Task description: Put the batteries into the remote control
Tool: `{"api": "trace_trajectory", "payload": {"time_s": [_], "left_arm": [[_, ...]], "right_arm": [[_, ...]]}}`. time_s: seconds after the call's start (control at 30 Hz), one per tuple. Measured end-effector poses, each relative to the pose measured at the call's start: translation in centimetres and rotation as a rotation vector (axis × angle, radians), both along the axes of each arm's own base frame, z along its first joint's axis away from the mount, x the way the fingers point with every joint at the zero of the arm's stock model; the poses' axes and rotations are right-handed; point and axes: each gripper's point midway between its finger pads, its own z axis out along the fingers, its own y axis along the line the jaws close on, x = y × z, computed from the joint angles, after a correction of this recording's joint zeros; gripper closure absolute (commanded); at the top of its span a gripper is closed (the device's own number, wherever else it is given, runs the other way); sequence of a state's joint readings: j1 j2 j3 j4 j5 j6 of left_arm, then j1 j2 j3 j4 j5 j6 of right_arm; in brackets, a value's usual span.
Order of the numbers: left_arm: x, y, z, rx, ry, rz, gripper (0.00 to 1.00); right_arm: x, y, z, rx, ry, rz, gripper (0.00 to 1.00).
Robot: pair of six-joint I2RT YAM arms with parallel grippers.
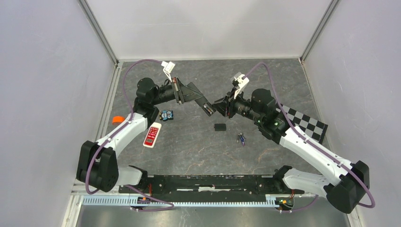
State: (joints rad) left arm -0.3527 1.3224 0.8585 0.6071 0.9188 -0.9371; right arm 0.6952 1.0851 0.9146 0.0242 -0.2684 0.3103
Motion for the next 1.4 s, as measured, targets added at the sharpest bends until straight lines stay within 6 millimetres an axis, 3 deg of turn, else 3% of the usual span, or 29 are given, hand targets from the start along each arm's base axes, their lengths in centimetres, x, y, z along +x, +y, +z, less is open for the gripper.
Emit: {"api": "trace_trajectory", "payload": {"time_s": [0.23, 0.7, 1.07, 1.23, 1.4], "left_arm": [[0.3, -0.1, 0.0, 0.004, 0.014, 0.002, 0.98], [0.7, -0.1, -0.1, 0.009, 0.063, 0.023, 0.98], [1.7, 0.5, -2.4, 0.076, 0.141, 0.102, 0.98], [2.0, 1.2, -2.7, 0.098, 0.119, 0.123, 0.98], [2.6, 2.3, -3.2, 0.119, 0.091, 0.152, 0.98]], "right_arm": [[-0.1, 0.1, -1.3, -0.064, -0.010, 0.006, 0.61], [0.1, 0.3, -2.4, -0.135, -0.044, 0.003, 0.59], [0.9, -0.4, -4.1, -0.236, -0.032, -0.094, 0.57], [1.4, -1.5, -3.4, -0.265, -0.040, -0.155, 0.51], [0.8, -2.2, -1.0, -0.221, -0.093, -0.136, 0.51]]}}
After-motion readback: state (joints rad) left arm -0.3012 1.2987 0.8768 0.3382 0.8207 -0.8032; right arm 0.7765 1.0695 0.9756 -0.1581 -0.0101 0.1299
